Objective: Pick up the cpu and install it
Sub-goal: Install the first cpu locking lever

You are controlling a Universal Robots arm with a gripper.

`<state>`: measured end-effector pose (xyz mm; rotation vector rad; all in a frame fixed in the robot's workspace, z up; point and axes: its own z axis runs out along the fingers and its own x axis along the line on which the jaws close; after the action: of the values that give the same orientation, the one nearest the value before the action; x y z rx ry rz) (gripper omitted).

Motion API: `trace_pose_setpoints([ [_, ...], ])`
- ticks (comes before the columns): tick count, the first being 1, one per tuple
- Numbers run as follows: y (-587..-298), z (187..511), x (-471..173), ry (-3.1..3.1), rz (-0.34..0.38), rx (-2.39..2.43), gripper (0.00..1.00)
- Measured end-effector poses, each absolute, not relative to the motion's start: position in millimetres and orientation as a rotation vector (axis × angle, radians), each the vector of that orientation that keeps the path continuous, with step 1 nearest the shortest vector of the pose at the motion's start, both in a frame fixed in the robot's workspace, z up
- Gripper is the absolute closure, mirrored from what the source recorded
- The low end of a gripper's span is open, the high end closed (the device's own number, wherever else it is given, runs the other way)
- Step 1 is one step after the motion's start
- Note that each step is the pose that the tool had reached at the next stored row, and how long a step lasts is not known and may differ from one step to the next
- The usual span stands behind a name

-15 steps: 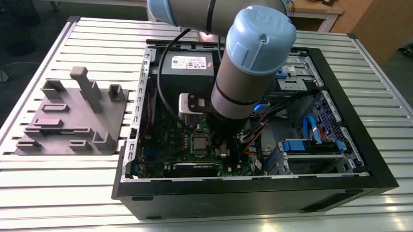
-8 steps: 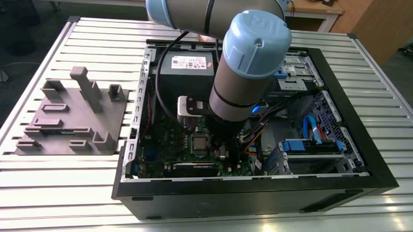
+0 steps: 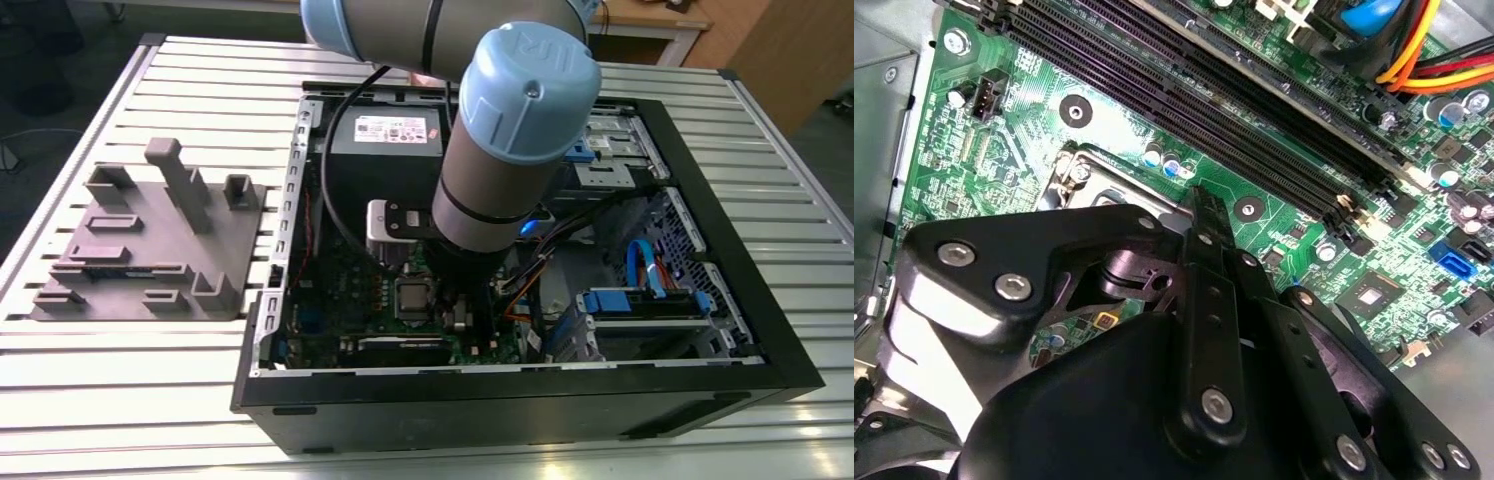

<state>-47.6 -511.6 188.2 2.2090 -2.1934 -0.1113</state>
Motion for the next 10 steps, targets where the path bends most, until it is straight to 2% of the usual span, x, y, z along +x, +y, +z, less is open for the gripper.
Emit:
trace_pose_setpoints([
  [10,-511.5,188.4,-46.2,-2.194,-0.111,2.209,0.9],
])
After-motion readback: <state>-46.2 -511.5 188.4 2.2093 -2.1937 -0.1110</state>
